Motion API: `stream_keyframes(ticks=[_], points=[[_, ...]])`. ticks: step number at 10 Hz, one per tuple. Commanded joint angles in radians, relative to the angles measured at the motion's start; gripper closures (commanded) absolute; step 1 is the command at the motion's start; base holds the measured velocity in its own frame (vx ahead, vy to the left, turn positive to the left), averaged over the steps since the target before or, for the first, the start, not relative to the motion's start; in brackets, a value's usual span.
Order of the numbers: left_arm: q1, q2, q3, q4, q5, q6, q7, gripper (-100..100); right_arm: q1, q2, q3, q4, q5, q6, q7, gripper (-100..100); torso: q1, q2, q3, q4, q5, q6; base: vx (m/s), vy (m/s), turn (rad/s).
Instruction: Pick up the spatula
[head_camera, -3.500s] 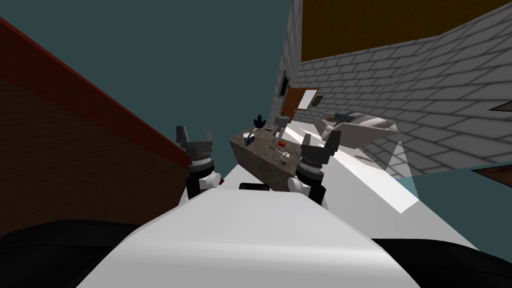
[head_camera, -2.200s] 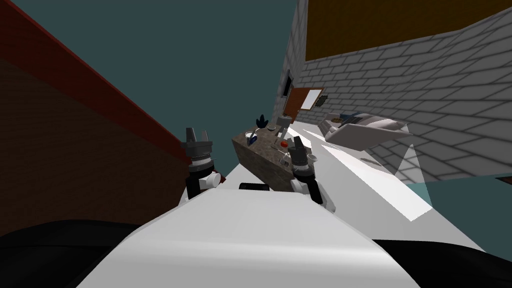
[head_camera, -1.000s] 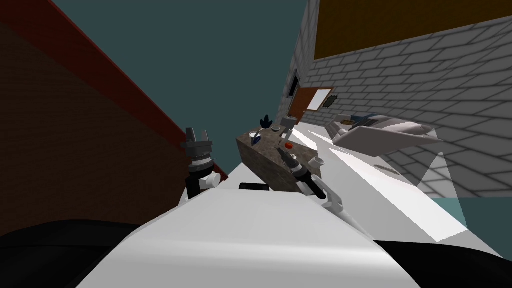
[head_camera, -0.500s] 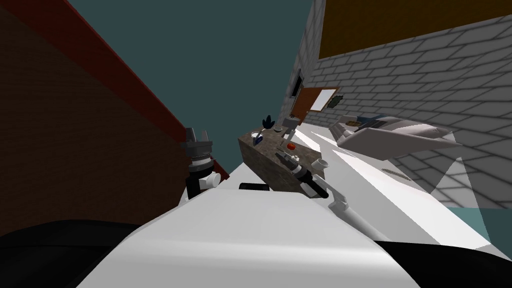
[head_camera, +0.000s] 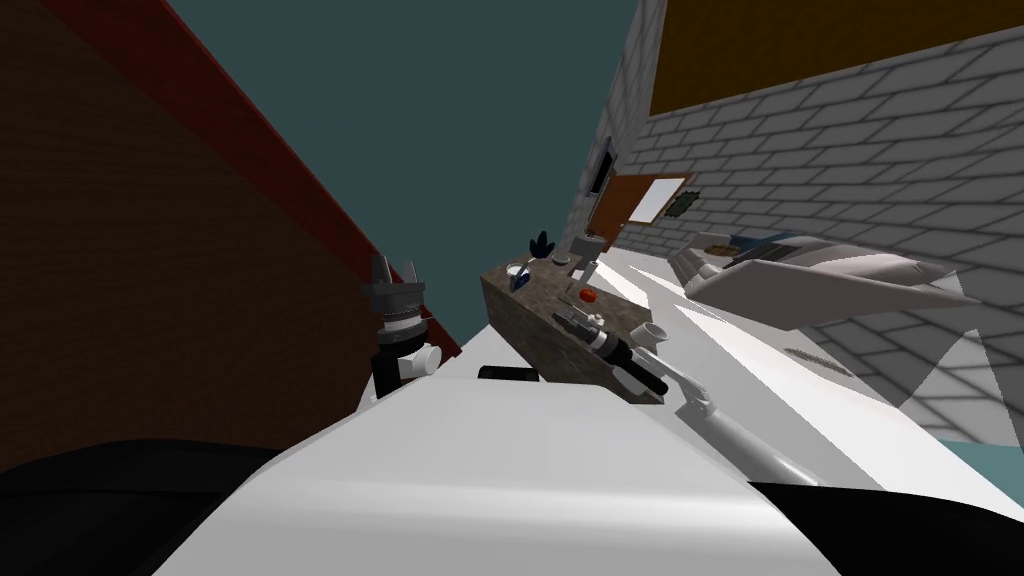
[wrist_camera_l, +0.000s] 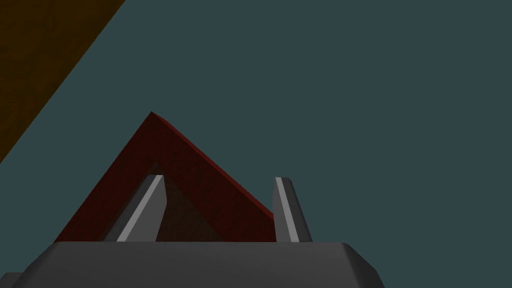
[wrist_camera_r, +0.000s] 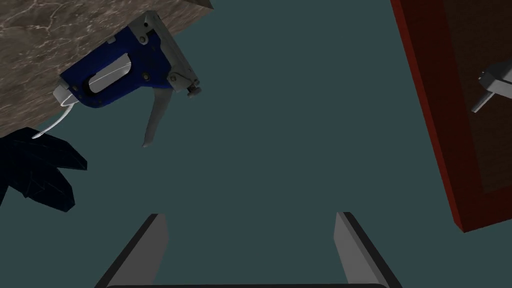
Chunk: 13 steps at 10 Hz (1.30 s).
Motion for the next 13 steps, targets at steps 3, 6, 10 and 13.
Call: stream_keyframes(ticks=[3,6,10,13], points=[[0.000,0.000,0.000,0.000,0.000,0.000,0.000,0,-0.008,-0.111,0.029,0.061,0.027,0.001,0.001,-100,0.000,0.000,0.000,0.000,0.000,0.000,0.013,0.012,0.080],[0.000,0.000,0.000,0.000,0.000,0.000,0.000,0,-0.011,-0.181,0.045,0.101,0.043,0.001,-0.001,-100,0.000,0.000,0.000,0.000,0.000,0.000,0.010,0.011,0.068],[0.000,0.000,0.000,0.000,0.000,0.000,0.000,0,-0.014,-0.297,0.076,0.181,0.075,-0.001,-0.009,-100,0.000,-0.001,0.000,0.000,0.000,0.000,0.020,0.010,0.111],[0.000,0.000,0.000,0.000,0.000,0.000,0.000,0,-0.013,-0.390,0.105,0.253,0.107,-0.007,-0.021,-100,0.000,-0.001,-0.001,0.000,0.000,0.001,0.025,0.007,0.138]])
